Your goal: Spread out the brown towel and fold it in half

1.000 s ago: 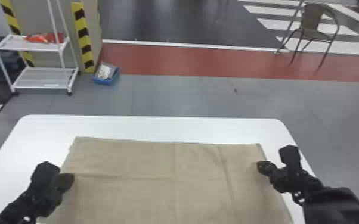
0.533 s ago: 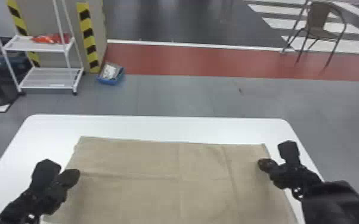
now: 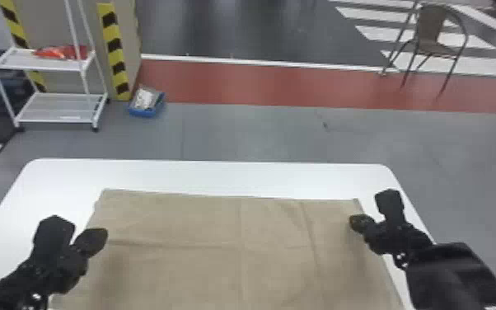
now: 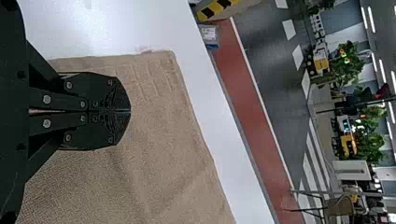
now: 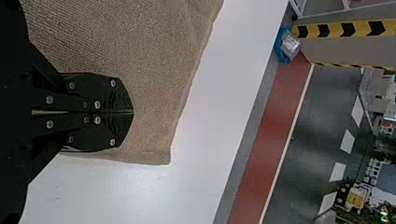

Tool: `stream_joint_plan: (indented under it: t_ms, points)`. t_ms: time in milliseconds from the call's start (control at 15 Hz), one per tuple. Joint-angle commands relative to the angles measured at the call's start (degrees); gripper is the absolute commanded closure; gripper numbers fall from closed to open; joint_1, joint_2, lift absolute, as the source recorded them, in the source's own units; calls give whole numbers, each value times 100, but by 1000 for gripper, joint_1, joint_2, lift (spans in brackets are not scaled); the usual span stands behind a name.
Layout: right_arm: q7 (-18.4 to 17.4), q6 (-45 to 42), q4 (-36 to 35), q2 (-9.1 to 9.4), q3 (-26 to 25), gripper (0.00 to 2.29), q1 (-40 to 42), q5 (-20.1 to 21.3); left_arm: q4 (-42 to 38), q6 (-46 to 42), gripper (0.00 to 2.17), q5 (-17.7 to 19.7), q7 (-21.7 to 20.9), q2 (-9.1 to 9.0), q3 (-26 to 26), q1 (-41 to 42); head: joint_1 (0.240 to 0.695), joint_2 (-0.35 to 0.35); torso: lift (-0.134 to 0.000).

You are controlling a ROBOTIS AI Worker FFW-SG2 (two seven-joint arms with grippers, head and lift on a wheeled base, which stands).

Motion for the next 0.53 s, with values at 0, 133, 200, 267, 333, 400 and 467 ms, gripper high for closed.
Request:
stream_joint_plan:
  t_ms: [0, 133, 200, 267, 333, 400, 467]
  points:
    - [-25, 102, 116, 30, 9, 1835, -149, 32, -21, -7, 1882, 10, -9, 15, 4, 4, 695, -154, 0]
    - [-87, 119, 204, 30, 44, 1835, -237, 58, -21, -7, 1882, 54, -27, 50, 21, -5, 695, -151, 0]
    - [-113, 172, 230, 39, 88, 1835, -272, 58, -21, -7, 1882, 81, -27, 67, 21, -5, 695, -150, 0]
    - [-113, 277, 230, 56, 123, 1835, -289, 58, -21, -25, 1882, 107, -27, 94, 21, -14, 695, -148, 0]
    - [-113, 313, 222, 74, 140, 1835, -280, 58, -21, -25, 1882, 151, -27, 111, 21, -14, 695, -145, 0]
    - [-113, 401, 169, 92, 140, 1835, -237, 49, -39, -43, 1882, 151, -27, 111, 21, 4, 695, -139, 0]
    - [-87, 453, -183, 144, 44, 1835, 18, -21, -39, -43, 1882, 160, -27, 120, 21, 4, 695, -136, 0]
